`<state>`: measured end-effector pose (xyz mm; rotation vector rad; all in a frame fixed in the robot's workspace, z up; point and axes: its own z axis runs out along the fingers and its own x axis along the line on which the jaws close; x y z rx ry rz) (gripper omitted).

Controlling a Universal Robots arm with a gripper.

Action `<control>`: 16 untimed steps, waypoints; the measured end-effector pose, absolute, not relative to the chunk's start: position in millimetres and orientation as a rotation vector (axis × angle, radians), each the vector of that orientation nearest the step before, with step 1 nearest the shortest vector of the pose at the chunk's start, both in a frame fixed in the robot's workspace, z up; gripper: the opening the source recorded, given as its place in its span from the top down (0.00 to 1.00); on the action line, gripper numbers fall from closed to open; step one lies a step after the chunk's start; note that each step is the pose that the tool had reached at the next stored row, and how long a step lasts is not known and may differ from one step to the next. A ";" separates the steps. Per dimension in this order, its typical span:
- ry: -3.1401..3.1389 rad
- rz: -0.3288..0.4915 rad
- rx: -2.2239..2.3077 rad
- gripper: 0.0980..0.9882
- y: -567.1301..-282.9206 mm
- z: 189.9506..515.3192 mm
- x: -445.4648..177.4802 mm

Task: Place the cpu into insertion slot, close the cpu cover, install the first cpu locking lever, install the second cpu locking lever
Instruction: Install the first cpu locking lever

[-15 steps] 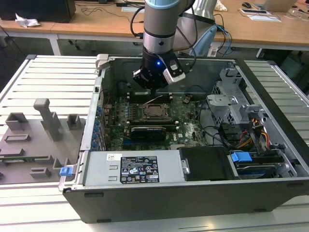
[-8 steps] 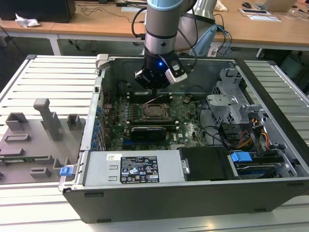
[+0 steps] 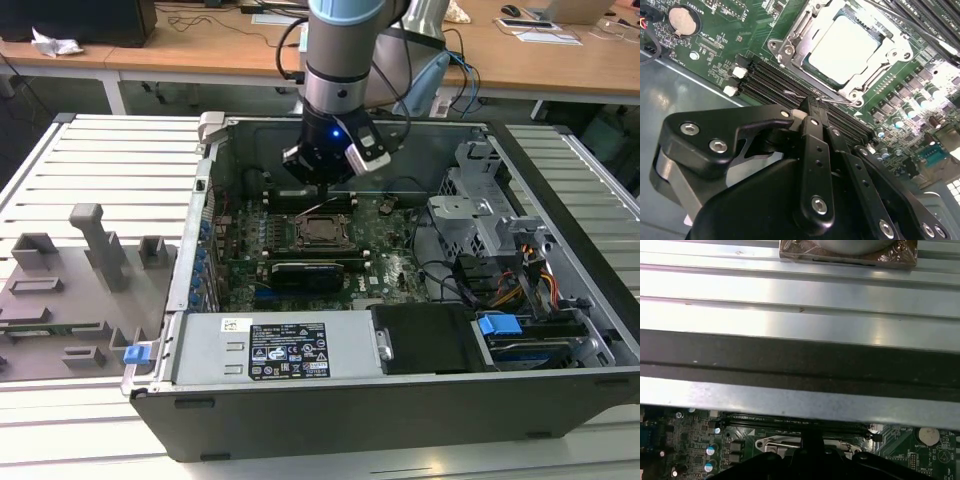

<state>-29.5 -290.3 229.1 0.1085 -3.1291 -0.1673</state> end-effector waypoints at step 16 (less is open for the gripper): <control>-3.129 -0.169 0.108 0.99 -289.3 213.9 -16.5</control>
